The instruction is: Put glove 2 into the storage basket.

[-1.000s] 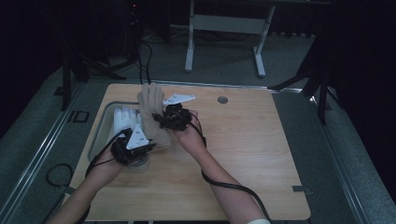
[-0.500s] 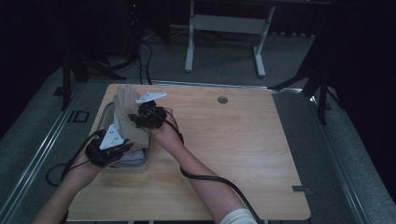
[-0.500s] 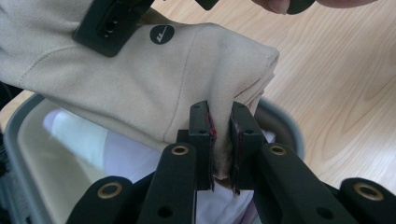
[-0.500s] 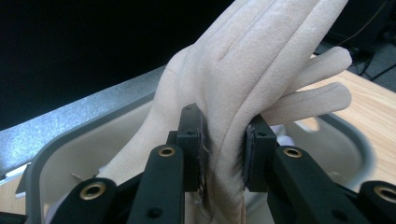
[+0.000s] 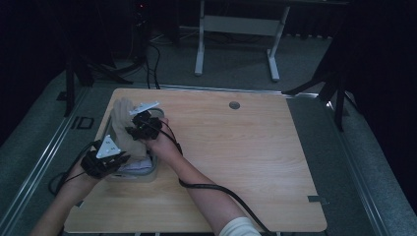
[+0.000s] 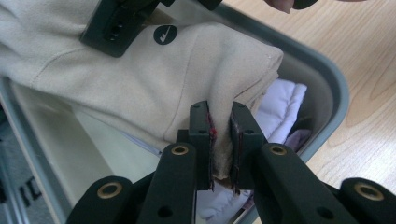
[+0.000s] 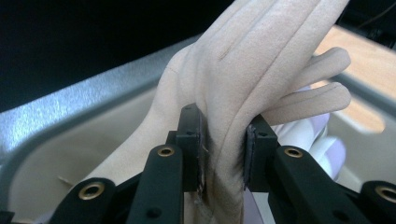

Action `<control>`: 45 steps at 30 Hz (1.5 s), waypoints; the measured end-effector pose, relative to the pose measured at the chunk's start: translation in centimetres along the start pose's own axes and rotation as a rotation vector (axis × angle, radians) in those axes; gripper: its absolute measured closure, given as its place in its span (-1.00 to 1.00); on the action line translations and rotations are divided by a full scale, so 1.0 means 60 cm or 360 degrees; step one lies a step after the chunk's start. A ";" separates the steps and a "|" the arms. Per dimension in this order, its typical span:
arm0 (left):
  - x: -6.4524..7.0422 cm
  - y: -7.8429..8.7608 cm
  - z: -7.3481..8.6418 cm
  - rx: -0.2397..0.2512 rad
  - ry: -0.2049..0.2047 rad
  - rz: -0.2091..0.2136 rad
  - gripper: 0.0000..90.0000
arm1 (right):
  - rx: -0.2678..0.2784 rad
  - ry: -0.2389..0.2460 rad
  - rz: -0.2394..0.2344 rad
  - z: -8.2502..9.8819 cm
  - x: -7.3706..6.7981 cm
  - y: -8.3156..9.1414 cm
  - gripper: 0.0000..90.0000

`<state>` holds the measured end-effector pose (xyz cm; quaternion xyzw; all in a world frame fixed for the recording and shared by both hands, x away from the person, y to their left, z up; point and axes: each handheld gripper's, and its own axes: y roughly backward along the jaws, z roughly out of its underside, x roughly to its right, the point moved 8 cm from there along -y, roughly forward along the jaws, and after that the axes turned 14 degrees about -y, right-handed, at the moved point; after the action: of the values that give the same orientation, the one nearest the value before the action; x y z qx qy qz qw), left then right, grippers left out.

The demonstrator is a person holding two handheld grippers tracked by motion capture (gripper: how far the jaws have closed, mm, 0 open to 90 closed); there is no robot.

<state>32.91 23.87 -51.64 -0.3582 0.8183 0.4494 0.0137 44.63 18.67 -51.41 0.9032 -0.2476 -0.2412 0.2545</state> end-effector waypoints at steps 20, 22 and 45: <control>-0.008 0.010 -0.014 0.0229 0.0367 0.0017 -0.16 | -0.0078 -0.0046 -0.0061 0.010 0.027 0.033 -0.50; -0.004 0.013 -0.021 0.0238 0.0348 0.0040 -0.45 | -0.0071 -0.0050 -0.0070 0.007 0.029 0.045 -0.58; 0.077 -0.005 -0.137 0.0461 0.0177 0.0152 -0.63 | -0.0002 0.0088 0.0034 0.040 0.083 0.156 -0.62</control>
<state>32.12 15.02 -48.54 -0.3377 0.8900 0.3063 -0.0015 44.03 8.03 -49.35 0.9067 -0.2498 -0.2135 0.2643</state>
